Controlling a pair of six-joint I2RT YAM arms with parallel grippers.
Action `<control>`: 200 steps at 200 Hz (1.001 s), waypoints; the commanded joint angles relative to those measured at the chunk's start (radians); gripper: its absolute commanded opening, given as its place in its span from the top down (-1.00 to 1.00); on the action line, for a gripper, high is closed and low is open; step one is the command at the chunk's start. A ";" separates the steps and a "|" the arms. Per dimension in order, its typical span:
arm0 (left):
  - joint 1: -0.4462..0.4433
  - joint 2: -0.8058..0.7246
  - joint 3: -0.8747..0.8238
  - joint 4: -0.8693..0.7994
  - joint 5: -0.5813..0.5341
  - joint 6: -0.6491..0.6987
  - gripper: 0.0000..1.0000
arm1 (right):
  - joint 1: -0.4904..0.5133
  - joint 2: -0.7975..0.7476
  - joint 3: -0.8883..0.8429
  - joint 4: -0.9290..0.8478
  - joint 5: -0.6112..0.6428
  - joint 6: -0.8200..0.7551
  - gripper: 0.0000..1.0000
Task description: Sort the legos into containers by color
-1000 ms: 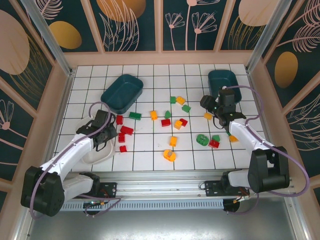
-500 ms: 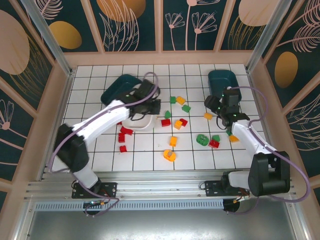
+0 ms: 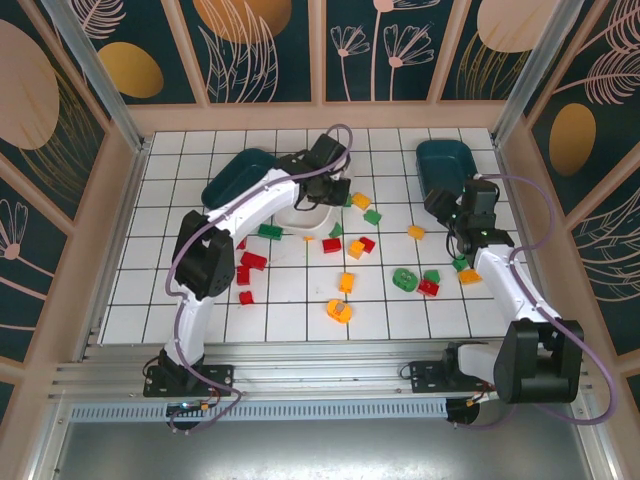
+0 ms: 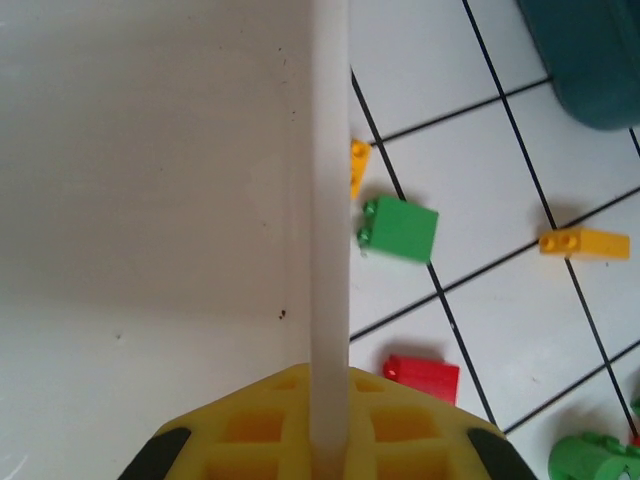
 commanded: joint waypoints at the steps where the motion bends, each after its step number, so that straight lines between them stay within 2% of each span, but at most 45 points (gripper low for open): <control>1: 0.064 0.045 0.038 -0.058 0.014 0.031 1.00 | -0.005 -0.033 -0.008 -0.008 -0.018 -0.012 -0.18; 64: 0.168 0.202 0.285 -0.127 0.002 0.081 1.00 | -0.006 -0.030 0.001 -0.002 -0.019 -0.016 -0.18; 89: 0.206 0.277 0.390 -0.138 0.001 0.069 1.00 | -0.006 0.024 0.041 -0.006 0.000 -0.049 -0.26; 114: 0.231 0.331 0.445 -0.135 0.009 0.037 1.00 | -0.020 0.165 0.179 -0.066 0.021 -0.180 -0.46; 142: 0.233 0.358 0.433 -0.119 0.008 -0.022 1.00 | -0.071 0.342 0.352 -0.116 0.169 -0.287 -0.59; 159: 0.233 0.359 0.411 -0.097 0.003 -0.060 1.00 | -0.130 0.449 0.461 -0.163 0.156 -0.333 -0.62; 179: 0.233 0.359 0.388 -0.070 -0.012 -0.101 1.00 | -0.167 0.522 0.549 -0.176 0.204 -0.373 -0.66; 195: 0.232 0.359 0.364 -0.037 -0.006 -0.141 1.00 | -0.205 0.577 0.607 -0.204 0.146 -0.410 -0.71; 200: 0.232 0.359 0.360 -0.030 -0.008 -0.153 0.87 | -0.212 0.603 0.635 -0.227 0.127 -0.429 -0.70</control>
